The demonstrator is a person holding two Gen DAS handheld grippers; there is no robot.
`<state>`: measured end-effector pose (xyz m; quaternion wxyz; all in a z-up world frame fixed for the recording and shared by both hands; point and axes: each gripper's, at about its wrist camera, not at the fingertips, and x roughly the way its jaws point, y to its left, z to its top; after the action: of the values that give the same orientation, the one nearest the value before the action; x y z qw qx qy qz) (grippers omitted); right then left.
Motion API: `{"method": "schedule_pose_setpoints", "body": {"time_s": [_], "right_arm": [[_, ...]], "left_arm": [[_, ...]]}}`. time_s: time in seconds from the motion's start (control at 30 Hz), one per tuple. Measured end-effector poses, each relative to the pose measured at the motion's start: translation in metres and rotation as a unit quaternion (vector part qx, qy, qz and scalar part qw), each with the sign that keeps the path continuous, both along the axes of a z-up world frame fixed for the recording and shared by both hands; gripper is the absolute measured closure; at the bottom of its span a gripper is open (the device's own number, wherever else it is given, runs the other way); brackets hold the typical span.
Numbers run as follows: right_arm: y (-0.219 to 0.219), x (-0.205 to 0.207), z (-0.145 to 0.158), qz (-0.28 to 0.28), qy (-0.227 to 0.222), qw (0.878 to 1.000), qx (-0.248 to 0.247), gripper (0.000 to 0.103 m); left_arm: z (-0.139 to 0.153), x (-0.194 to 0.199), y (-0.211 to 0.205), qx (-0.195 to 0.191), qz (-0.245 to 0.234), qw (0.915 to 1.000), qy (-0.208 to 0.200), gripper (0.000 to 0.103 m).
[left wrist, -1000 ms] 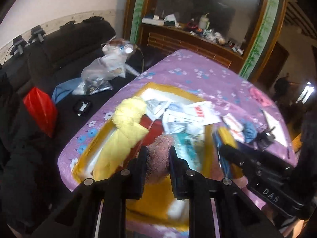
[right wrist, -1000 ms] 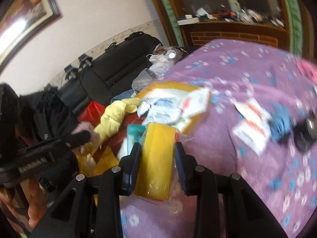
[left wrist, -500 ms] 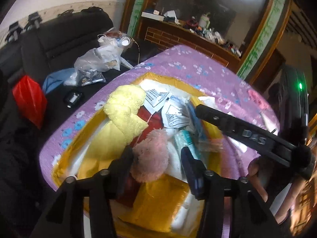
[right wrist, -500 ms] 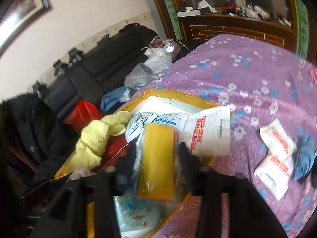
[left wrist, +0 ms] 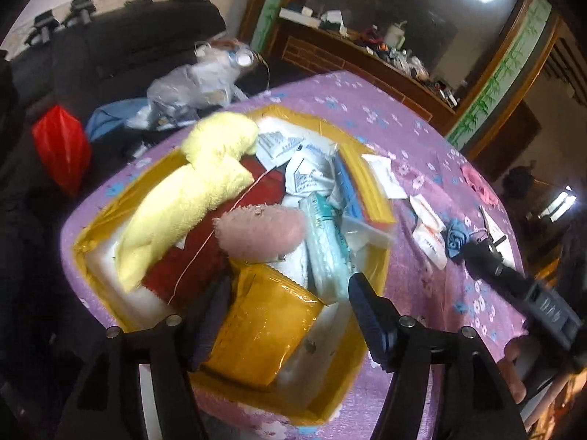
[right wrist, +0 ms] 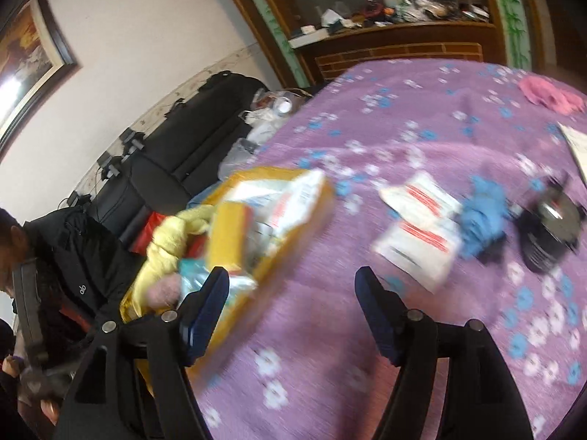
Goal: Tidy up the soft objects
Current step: 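Move the right tool to the white red-lettered packet and grasp it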
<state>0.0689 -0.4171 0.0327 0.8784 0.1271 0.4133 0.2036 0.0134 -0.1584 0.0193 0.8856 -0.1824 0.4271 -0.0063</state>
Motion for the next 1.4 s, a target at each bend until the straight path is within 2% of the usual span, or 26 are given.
{"method": "schedule_pose_setpoints", "body": {"time_s": [0.07, 0.13, 0.27, 0.37, 0.47, 0.6, 0.73, 0.9, 0.97, 1.1, 1.17, 1.3, 1.4], "right_arm": [[-0.016, -0.003, -0.008, -0.009, 0.007, 1.000, -0.006, 0.032], [-0.030, -0.004, -0.018, -0.011, 0.018, 1.000, -0.009, 0.032], [-0.055, -0.002, -0.044, -0.025, 0.046, 0.998, -0.020, 0.032], [-0.067, -0.001, -0.056, -0.039, 0.056, 0.998, -0.005, 0.032], [-0.068, -0.002, -0.056, -0.042, 0.051, 0.998, 0.002, 0.032], [-0.063, -0.007, -0.054, -0.039, 0.038, 0.998, -0.008, 0.032], [-0.063, -0.010, -0.049, -0.041, 0.023, 0.999, -0.013, 0.032], [-0.067, -0.012, -0.045, -0.050, 0.014, 0.999, -0.006, 0.032], [-0.070, -0.011, -0.046, -0.054, 0.017, 0.998, -0.001, 0.032], [-0.072, -0.004, -0.041, -0.050, 0.037, 0.998, 0.017, 0.032], [-0.069, 0.007, -0.030, -0.047, 0.049, 0.998, 0.009, 0.033], [-0.058, 0.043, -0.007, -0.044, 0.034, 0.998, -0.026, 0.034], [-0.046, 0.082, -0.007, -0.037, 0.040, 0.997, -0.053, 0.035]], "left_arm": [[0.007, -0.008, -0.005, 0.010, 0.012, 0.9998, -0.014, 0.034], [0.014, -0.015, -0.012, 0.036, 0.021, 0.9988, -0.025, 0.033], [0.019, -0.023, -0.020, 0.067, 0.041, 0.9965, -0.029, 0.033], [0.027, -0.029, -0.032, 0.066, 0.025, 0.9969, -0.035, 0.033], [0.034, -0.028, -0.046, 0.077, 0.012, 0.9959, -0.046, 0.033], [0.035, -0.024, -0.064, 0.069, -0.025, 0.9966, -0.038, 0.034], [0.038, -0.024, -0.075, 0.069, -0.036, 0.9959, -0.046, 0.034], [0.033, -0.013, -0.085, 0.055, -0.061, 0.9959, -0.037, 0.034], [0.032, -0.010, -0.087, 0.030, -0.077, 0.9961, -0.032, 0.034], [0.034, -0.006, -0.091, 0.023, -0.093, 0.9947, -0.038, 0.034], [0.034, -0.002, -0.091, 0.017, -0.098, 0.9944, -0.036, 0.034], [0.033, 0.003, -0.089, 0.016, -0.096, 0.9946, -0.035, 0.034], [0.027, 0.007, -0.086, 0.000, -0.094, 0.9953, -0.024, 0.034]]}}
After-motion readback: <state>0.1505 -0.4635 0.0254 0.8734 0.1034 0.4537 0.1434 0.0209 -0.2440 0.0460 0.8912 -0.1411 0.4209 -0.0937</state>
